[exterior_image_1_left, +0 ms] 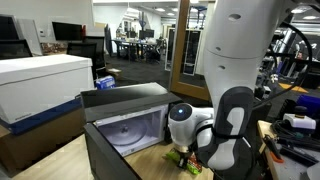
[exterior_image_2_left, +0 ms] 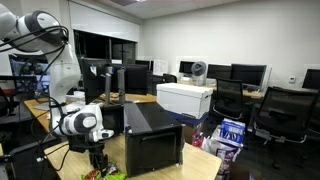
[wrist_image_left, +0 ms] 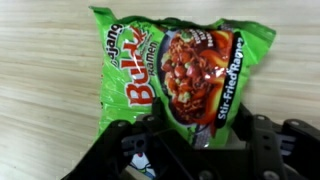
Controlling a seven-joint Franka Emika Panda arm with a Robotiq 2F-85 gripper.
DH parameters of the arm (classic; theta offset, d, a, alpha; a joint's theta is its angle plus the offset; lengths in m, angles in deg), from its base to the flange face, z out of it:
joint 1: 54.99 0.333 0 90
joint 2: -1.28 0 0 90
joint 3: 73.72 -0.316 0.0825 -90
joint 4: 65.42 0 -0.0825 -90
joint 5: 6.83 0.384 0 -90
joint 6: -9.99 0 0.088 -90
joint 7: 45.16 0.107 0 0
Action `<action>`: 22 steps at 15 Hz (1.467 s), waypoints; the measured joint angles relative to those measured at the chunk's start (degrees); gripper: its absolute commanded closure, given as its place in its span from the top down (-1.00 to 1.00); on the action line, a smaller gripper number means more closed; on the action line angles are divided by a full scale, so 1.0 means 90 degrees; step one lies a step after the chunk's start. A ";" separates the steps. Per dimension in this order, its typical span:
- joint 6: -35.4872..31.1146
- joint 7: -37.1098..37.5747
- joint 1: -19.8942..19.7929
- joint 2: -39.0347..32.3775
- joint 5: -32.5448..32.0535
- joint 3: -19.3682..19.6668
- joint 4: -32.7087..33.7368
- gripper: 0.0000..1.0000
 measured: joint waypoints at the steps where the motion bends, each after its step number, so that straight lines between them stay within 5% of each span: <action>1: 0.0074 0.0000 0.0037 0.0006 0.0064 0.0002 0.0047 -0.27; 12: 0.2805 -0.1076 -0.0538 0.0385 -0.0690 -0.0624 0.1120 -0.53; 22: 0.3286 -0.1645 -0.0762 0.0748 -0.2043 -0.1053 0.1266 -0.77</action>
